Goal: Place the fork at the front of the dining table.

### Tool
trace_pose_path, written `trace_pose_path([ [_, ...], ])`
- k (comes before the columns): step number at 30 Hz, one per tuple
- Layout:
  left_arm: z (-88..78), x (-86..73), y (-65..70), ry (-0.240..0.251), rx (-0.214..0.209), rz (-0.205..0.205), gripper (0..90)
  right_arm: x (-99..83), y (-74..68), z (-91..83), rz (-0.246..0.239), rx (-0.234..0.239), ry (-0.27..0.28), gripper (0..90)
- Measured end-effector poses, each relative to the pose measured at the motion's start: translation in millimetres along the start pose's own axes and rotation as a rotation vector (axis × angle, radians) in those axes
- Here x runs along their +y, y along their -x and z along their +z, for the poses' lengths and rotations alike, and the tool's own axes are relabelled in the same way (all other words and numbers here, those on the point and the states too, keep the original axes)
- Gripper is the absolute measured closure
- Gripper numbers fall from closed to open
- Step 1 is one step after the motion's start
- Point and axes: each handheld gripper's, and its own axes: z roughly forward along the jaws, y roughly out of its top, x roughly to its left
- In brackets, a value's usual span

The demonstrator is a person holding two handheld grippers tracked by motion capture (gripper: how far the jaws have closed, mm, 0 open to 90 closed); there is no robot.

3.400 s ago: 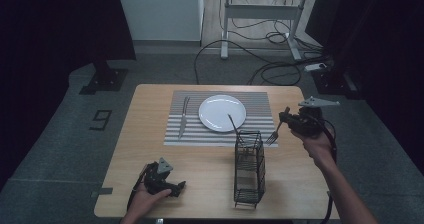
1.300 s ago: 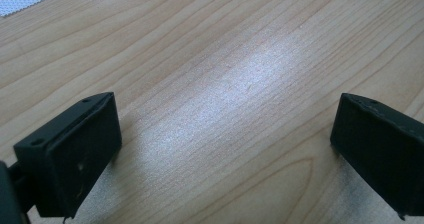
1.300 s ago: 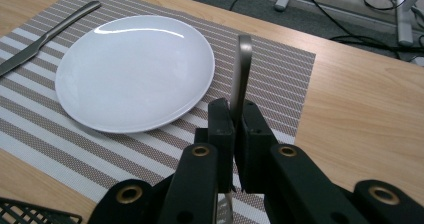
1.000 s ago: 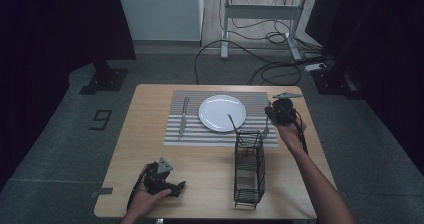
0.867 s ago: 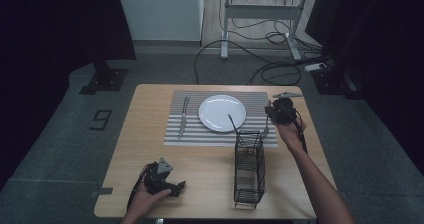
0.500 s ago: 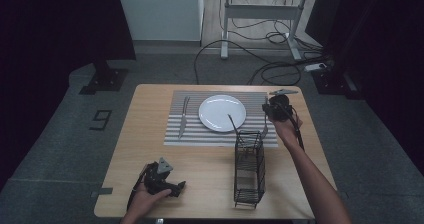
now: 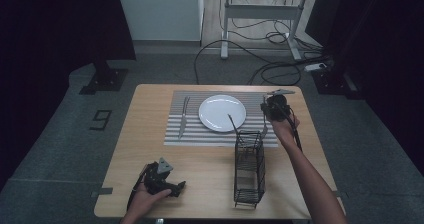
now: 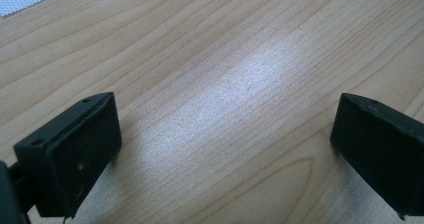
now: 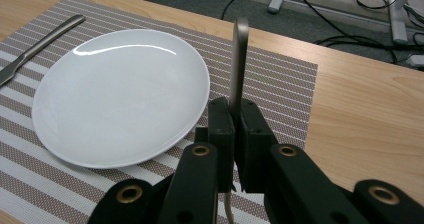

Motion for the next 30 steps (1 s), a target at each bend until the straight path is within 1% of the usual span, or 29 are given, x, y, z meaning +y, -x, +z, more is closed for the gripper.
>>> trace_pose_path([
  [3,0.0,0.0,-0.1,0.000,0.000,0.000,0.0,-0.6,-3.0,0.1,-0.013,-0.001,-0.008,85.8],
  [5,0.0,0.0,0.0,0.000,0.000,0.000,0.0,-3.7,-4.4,4.3,-0.025,0.005,-0.039,85.4],
  [6,0.0,0.0,-0.1,0.000,0.000,0.001,0.0,-6.2,-5.0,5.6,-0.028,-0.002,-0.029,85.4],
  [8,0.0,0.0,-0.1,-0.001,0.000,0.000,0.0,-9.6,-3.9,8.0,-0.019,-0.001,-0.025,85.5],
  [10,0.0,0.0,-0.1,0.000,0.000,0.000,0.0,-12.1,-3.4,11.2,-0.023,0.000,-0.041,85.5],
  [15,0.0,0.0,-0.1,0.000,0.000,0.001,0.0,-16.3,0.1,17.5,-0.012,-0.008,-0.065,85.5],
  [21,0.0,0.0,0.0,-0.001,0.000,0.000,0.0,-22.3,-2.1,23.2,-0.015,-0.010,-0.074,85.8],
  [25,0.0,0.0,-0.1,0.000,0.000,0.001,0.0,-26.4,1.2,28.7,0.004,-0.016,-0.076,86.1],
  [30,0.0,0.1,0.0,-0.001,0.001,0.000,0.0,-27.6,8.3,34.0,0.047,-0.015,-0.073,86.1],
])
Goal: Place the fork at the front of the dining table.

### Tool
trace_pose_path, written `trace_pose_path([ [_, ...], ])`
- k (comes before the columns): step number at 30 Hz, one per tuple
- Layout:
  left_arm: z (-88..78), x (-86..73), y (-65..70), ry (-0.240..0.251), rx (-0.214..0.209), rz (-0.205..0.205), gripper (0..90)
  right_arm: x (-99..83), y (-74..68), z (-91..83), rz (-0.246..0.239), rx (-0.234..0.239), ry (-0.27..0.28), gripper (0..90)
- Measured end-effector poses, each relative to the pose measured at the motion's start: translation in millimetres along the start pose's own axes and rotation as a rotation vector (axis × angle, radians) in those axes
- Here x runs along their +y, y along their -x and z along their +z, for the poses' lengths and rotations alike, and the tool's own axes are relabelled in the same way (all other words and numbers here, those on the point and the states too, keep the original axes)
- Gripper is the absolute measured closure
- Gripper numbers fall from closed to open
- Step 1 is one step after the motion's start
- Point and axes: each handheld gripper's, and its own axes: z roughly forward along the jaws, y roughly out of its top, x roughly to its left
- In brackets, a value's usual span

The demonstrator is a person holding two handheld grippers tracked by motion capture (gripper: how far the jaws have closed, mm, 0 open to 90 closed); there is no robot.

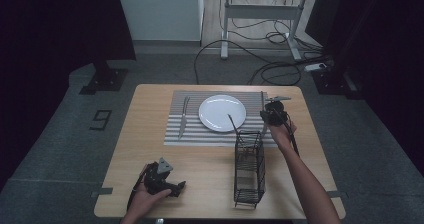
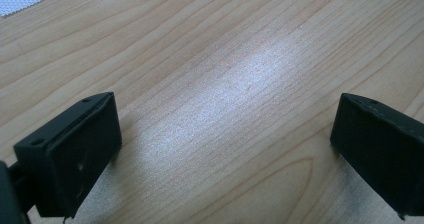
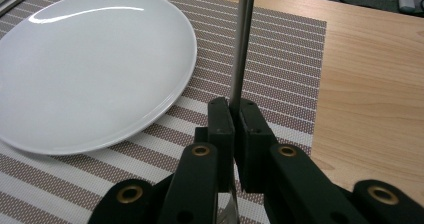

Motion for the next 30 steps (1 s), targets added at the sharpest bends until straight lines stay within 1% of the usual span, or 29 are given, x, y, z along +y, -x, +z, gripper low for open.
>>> trace_pose_path([
  [9,0.0,0.0,0.0,0.001,-0.001,0.000,0.0,0.7,7.5,10.6,0.058,0.007,-0.008,86.0],
  [22,0.0,0.0,0.0,0.001,0.000,0.000,0.0,2.0,12.0,21.9,0.107,0.011,-0.025,86.1],
  [30,0.0,0.0,0.0,0.000,0.000,0.000,0.0,-1.4,21.4,31.7,0.187,0.022,-0.030,86.0],
])
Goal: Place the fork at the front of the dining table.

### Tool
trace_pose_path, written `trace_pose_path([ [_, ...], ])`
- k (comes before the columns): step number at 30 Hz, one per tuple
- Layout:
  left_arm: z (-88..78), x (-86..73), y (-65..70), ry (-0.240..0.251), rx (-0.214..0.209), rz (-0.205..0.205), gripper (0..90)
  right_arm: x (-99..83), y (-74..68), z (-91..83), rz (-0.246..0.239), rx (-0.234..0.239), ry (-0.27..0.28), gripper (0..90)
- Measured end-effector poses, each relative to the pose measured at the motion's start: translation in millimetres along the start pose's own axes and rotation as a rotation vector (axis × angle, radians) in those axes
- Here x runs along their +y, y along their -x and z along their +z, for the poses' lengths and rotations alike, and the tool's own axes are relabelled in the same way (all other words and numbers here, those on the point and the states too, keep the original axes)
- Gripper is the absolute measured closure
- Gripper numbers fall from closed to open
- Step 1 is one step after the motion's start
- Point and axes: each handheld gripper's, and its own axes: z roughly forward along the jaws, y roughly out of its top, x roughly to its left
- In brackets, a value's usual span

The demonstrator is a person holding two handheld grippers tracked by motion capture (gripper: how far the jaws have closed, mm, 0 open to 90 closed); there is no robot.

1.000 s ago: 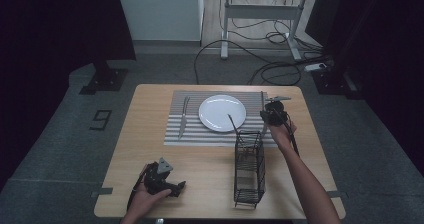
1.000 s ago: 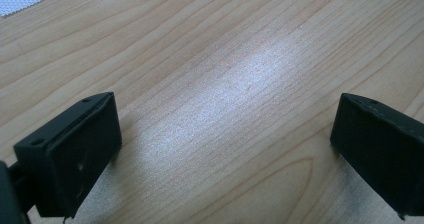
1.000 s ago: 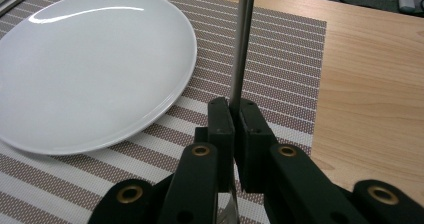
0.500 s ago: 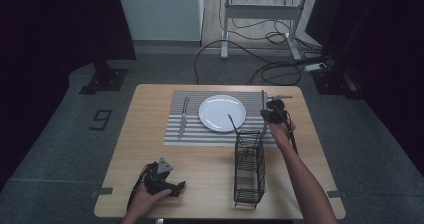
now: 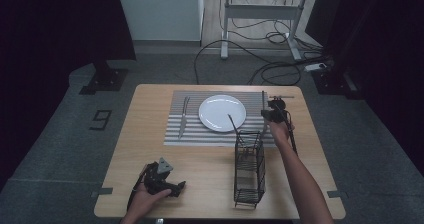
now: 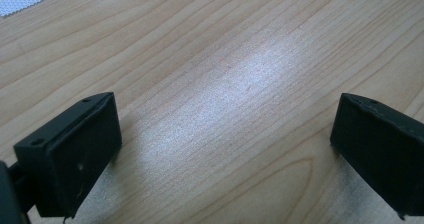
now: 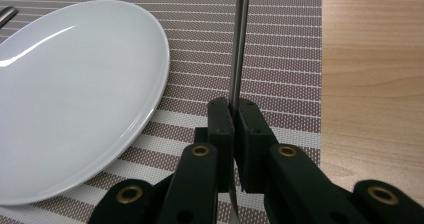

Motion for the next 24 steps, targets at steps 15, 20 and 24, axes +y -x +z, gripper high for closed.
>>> trace_pose_path([
  [15,0.0,0.0,-0.1,0.000,-0.001,0.000,0.0,-5.0,4.7,17.4,0.058,0.006,-0.014,85.9],
  [20,0.0,0.0,0.0,0.000,0.000,0.000,0.0,-7.8,5.1,24.3,0.068,0.010,-0.027,86.0],
  [24,0.0,-0.1,-0.1,0.001,-0.001,0.000,0.0,-11.6,6.9,31.5,0.073,0.006,-0.054,86.0],
])
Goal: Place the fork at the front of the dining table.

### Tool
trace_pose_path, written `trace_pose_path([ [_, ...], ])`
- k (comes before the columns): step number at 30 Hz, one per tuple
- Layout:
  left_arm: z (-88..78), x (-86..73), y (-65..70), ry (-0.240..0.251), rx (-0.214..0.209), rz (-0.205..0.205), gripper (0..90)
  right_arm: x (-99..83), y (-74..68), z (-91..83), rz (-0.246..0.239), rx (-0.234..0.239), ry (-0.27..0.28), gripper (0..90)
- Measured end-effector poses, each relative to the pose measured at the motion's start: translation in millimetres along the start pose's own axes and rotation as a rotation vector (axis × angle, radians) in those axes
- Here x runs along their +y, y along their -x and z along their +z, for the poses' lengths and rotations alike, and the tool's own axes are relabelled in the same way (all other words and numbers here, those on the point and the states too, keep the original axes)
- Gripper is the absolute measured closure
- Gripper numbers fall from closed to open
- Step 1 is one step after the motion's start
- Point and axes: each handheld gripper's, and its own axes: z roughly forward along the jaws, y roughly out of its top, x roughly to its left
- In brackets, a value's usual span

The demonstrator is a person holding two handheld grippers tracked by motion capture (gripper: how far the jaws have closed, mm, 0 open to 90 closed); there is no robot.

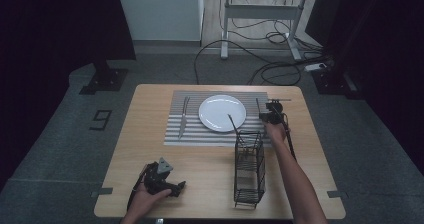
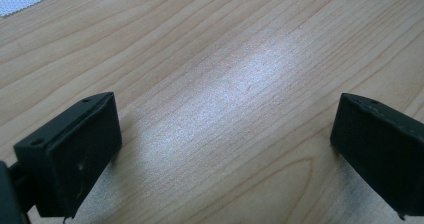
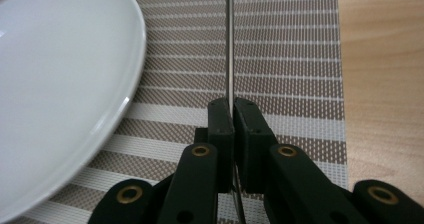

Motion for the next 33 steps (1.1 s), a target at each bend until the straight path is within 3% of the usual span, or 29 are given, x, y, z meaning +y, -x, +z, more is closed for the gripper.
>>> trace_pose_path([
  [3,0.0,0.0,0.1,0.000,0.001,0.000,0.0,-3.2,2.1,6.2,0.010,-0.003,-0.019,86.2],
  [15,0.0,0.1,0.1,-0.001,0.001,0.000,0.0,-3.7,-0.4,11.9,0.050,0.010,0.024,86.3],
  [20,0.0,0.0,0.0,0.000,0.000,0.000,0.0,-3.9,-0.2,12.3,0.048,0.015,0.027,85.4],
  [29,-0.2,-0.2,0.1,0.000,0.000,0.000,0.0,-2.4,5.0,7.2,0.013,-0.029,0.025,78.7],
  [33,-0.2,-0.2,0.1,0.000,0.000,0.000,0.0,-3.8,7.2,5.9,0.009,-0.009,0.011,77.0],
])
